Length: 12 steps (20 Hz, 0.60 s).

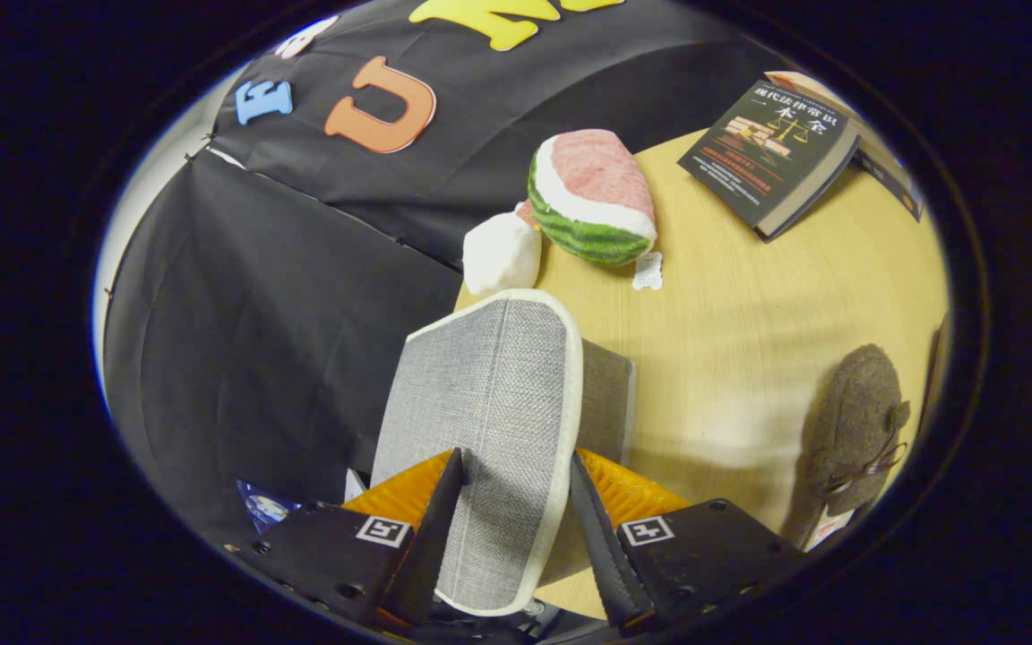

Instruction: Open the storage box then place both shoes into the box .Put the left shoe in first, then the right shoe, with the right side of both shoes facing outward in a uniform manner.

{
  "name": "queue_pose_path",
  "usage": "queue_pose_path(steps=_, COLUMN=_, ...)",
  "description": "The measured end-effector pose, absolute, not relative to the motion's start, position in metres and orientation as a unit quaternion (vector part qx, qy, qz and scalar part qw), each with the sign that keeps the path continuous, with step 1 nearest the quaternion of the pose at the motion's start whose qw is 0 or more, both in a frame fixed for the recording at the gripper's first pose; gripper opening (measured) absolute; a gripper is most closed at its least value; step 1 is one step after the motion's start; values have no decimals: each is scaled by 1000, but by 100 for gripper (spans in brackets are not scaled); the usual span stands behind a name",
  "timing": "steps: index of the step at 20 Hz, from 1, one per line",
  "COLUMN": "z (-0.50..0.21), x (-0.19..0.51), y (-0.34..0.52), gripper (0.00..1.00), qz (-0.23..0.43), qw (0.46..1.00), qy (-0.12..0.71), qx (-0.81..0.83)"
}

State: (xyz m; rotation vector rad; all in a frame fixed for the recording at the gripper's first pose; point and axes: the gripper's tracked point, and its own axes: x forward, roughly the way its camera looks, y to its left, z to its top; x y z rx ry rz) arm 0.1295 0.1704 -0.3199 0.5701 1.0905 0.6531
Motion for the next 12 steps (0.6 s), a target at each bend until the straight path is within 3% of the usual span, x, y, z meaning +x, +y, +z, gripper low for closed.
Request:
queue_pose_path(steps=6, z=-314, x=127, y=158, gripper=40, qz=275, qw=769, qy=516, qx=259)
queue_pose_path(steps=8, z=-312, x=123, y=160, gripper=40, qz=272, qw=758, qy=525, qx=276)
queue_pose_path(steps=9, z=-310, x=121, y=161, gripper=28, qz=266, qw=747, qy=533, qx=295)
queue_pose_path(steps=12, z=-300, x=119, y=163, gripper=12, qz=254, qw=719, qy=547, qx=345)
